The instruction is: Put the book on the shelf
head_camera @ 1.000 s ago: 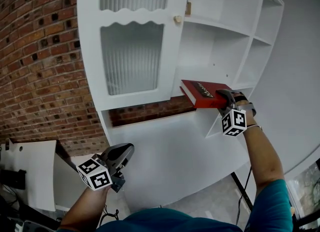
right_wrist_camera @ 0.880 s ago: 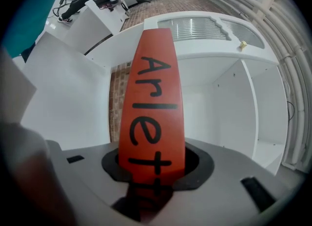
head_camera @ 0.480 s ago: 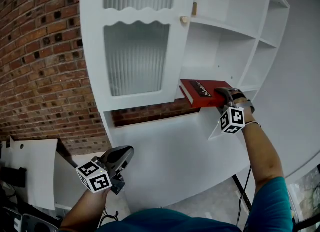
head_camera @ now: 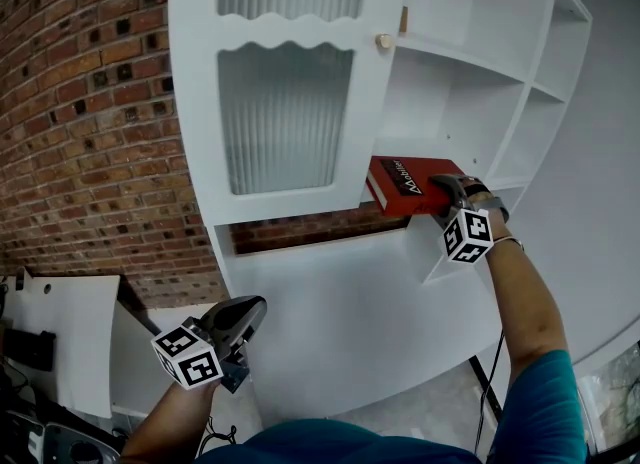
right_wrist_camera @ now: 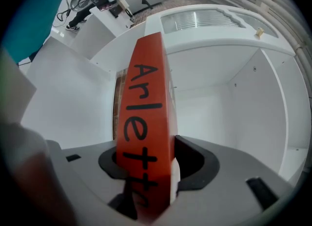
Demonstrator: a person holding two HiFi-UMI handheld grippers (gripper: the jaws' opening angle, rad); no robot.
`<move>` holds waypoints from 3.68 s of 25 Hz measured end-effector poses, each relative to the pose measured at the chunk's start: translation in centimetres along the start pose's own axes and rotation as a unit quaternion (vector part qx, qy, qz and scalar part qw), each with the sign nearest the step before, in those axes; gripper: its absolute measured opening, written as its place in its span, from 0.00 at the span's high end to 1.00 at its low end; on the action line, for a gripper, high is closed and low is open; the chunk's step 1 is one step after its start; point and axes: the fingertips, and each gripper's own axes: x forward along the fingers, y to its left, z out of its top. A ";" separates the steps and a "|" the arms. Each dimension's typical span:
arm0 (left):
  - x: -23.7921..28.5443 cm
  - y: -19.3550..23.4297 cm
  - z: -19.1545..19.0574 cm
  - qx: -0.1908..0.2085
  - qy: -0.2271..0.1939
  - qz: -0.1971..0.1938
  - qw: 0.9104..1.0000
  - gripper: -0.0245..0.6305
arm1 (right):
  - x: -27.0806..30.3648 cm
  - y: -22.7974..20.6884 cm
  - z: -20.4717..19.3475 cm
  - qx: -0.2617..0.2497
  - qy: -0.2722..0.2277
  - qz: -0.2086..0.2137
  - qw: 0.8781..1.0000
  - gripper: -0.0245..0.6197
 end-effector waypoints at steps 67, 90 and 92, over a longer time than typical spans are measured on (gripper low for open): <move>5.2 -6.1 1.6 0.047 0.014 -0.091 0.995 0.94 | -9.8 2.5 -3.3 0.153 0.015 -0.004 0.988 0.49; 13.3 -15.5 0.2 0.056 0.028 -0.220 0.974 0.94 | -29.8 13.7 -4.8 0.462 -0.012 -0.004 0.887 0.50; 13.9 -16.1 -0.2 0.055 0.030 -0.227 0.972 0.94 | -31.1 14.3 -4.8 0.506 -0.026 -0.015 0.862 0.50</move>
